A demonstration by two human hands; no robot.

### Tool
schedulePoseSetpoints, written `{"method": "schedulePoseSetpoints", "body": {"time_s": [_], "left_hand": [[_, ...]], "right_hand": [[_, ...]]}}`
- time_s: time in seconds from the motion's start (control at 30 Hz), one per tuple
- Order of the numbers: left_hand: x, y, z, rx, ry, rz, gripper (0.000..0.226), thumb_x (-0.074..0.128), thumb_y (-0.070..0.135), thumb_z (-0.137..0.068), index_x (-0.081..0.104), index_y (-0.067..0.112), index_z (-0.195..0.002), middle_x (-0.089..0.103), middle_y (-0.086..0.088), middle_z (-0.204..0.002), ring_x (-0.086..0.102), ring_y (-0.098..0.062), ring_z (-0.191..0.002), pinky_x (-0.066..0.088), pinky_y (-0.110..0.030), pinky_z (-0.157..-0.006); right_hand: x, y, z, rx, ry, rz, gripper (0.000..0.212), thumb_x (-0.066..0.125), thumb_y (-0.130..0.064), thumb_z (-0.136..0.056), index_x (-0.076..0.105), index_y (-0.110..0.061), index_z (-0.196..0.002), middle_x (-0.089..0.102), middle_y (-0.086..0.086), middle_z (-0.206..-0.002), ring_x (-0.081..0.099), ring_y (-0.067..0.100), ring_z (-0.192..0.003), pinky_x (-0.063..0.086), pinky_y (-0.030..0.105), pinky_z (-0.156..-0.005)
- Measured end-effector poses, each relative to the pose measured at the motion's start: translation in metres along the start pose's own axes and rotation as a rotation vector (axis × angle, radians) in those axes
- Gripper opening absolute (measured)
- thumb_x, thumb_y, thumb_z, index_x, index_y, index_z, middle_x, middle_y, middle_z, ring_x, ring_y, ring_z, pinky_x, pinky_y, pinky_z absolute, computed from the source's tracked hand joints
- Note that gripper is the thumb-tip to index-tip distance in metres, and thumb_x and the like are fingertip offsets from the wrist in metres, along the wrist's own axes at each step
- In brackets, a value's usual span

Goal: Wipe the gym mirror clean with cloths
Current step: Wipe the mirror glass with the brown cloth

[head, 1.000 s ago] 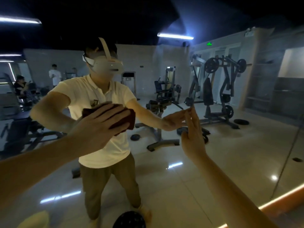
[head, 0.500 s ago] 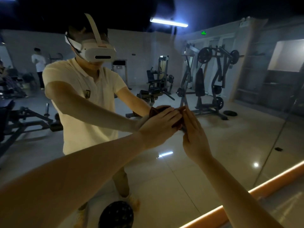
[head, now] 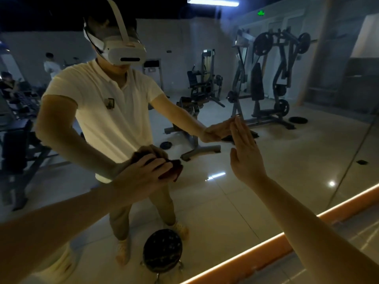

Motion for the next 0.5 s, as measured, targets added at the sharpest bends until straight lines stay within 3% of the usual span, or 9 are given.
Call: {"method": "schedulePoseSetpoints", "body": {"time_s": [0.07, 0.17, 0.3, 0.4, 0.47, 0.5], "left_hand": [[0.003, 0.02, -0.038, 0.048, 0.091, 0.041, 0.055, 0.08, 0.026, -0.079, 0.068, 0.005, -0.128, 0.041, -0.012, -0.137, 0.041, -0.03, -0.125, 0.029, -0.045, -0.109], [0.011, 0.061, -0.096, 0.144, 0.177, 0.107, 0.062, 0.069, 0.022, -0.082, 0.044, 0.008, -0.136, 0.039, -0.011, -0.135, 0.042, -0.029, -0.121, 0.034, -0.045, -0.104], [0.041, 0.12, -0.17, 0.293, -0.013, -0.1, 0.054, 0.071, 0.03, -0.087, 0.058, 0.02, -0.138, 0.048, -0.008, -0.137, 0.044, -0.027, -0.121, 0.039, -0.046, -0.104], [0.053, 0.164, -0.221, 0.407, -0.107, -0.245, 0.04, 0.049, 0.024, -0.099, 0.06, 0.02, -0.137, 0.051, -0.007, -0.141, 0.049, -0.028, -0.126, 0.031, -0.05, -0.113], [0.047, 0.177, -0.242, 0.38, -0.153, -0.257, 0.044, 0.033, 0.021, -0.102, 0.06, 0.019, -0.137, 0.054, -0.005, -0.142, 0.051, -0.029, -0.127, 0.024, -0.053, -0.118], [0.041, 0.175, -0.246, 0.351, -0.127, -0.263, 0.044, 0.035, 0.021, -0.101, 0.06, 0.019, -0.138, 0.054, -0.005, -0.142, 0.05, -0.029, -0.128, 0.021, -0.054, -0.119]], "right_hand": [[-0.008, 0.015, 0.002, -0.074, -0.067, 0.068, 0.074, 0.048, -0.005, -0.102, 0.009, -0.013, -0.165, 0.007, 0.003, -0.173, 0.008, 0.023, -0.159, 0.024, 0.047, -0.125], [-0.027, 0.055, 0.005, -0.053, -0.079, 0.092, 0.066, 0.037, -0.024, -0.108, 0.004, -0.017, -0.165, 0.009, 0.004, -0.172, 0.012, 0.024, -0.159, 0.032, 0.056, -0.122], [-0.046, 0.103, 0.003, -0.009, -0.022, 0.081, 0.063, 0.024, -0.037, -0.109, 0.003, -0.017, -0.165, 0.012, 0.005, -0.171, 0.015, 0.025, -0.158, 0.03, 0.053, -0.123], [-0.049, 0.13, 0.005, -0.042, -0.025, 0.06, 0.062, 0.027, -0.032, -0.109, 0.005, -0.015, -0.165, 0.011, 0.004, -0.171, 0.013, 0.023, -0.158, 0.028, 0.051, -0.124], [-0.051, 0.142, 0.004, -0.046, -0.029, 0.056, 0.06, 0.028, -0.03, -0.11, 0.005, -0.014, -0.164, 0.01, 0.004, -0.171, 0.012, 0.022, -0.158, 0.027, 0.051, -0.125], [-0.055, 0.144, 0.001, -0.051, -0.019, 0.056, 0.06, 0.027, -0.03, -0.111, 0.006, -0.013, -0.164, 0.01, 0.005, -0.171, 0.011, 0.022, -0.159, 0.025, 0.05, -0.126]]}}
Point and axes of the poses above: each hand's wrist, its own z-axis away from the middle knuckle, its own x-axis out of the palm, y = z × x, the point moved 4 cm from there along -z, towards the middle knuckle
